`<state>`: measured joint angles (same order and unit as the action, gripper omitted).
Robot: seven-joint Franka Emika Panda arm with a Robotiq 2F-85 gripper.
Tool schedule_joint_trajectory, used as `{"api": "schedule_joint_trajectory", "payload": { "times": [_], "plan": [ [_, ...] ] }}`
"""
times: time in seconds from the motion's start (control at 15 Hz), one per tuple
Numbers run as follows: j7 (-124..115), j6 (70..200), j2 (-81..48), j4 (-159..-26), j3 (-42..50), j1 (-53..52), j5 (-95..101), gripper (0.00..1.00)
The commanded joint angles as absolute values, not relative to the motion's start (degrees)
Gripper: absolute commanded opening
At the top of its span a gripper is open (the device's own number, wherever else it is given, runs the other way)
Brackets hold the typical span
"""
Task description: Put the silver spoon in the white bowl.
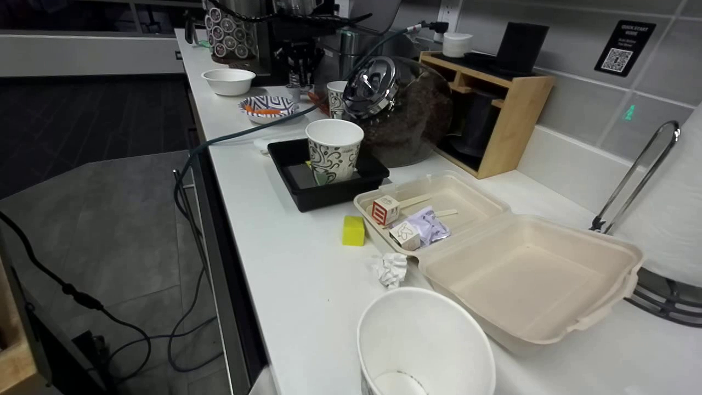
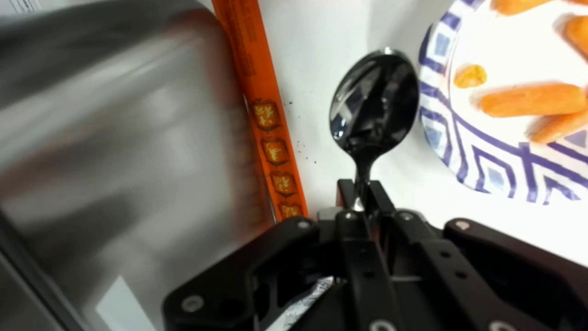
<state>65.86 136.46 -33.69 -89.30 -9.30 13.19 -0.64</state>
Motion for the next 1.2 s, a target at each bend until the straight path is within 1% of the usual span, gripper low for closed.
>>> {"api": "schedule_joint_trajectory", "payload": {
  "times": [0.0,0.13,0.2,0.4,0.67,0.8,0.87,0.93,1.0,1.13],
  "plan": [
    [72.7,142.9,-25.2,-99.9,-13.9,16.5,-11.9,0.02],
    [74.0,145.6,-21.7,-103.0,-16.2,17.7,-20.7,0.02],
    [75.1,144.3,-20.7,-103.4,-17.6,18.3,-25.5,0.02],
    [74.3,137.9,-19.9,-103.3,-16.9,15.8,-32.1,0.02],
    [82.0,131.8,-21.7,-101.2,-17.3,13.4,-39.7,0.02],
    [81.9,130.6,-21.1,-102.0,-15.2,12.4,-41.3,0.02],
    [80.1,132.0,-21.1,-101.6,-14.1,10.5,-39.8,0.09],
    [80.5,131.7,-21.1,-101.7,-13.7,10.3,-40.4,0.09],
    [80.8,131.7,-21.1,-101.8,-13.4,10.3,-40.6,0.02],
    [82.8,131.7,-22.1,-101.6,-13.7,9.1,-40.8,0.02]
  ]
}}
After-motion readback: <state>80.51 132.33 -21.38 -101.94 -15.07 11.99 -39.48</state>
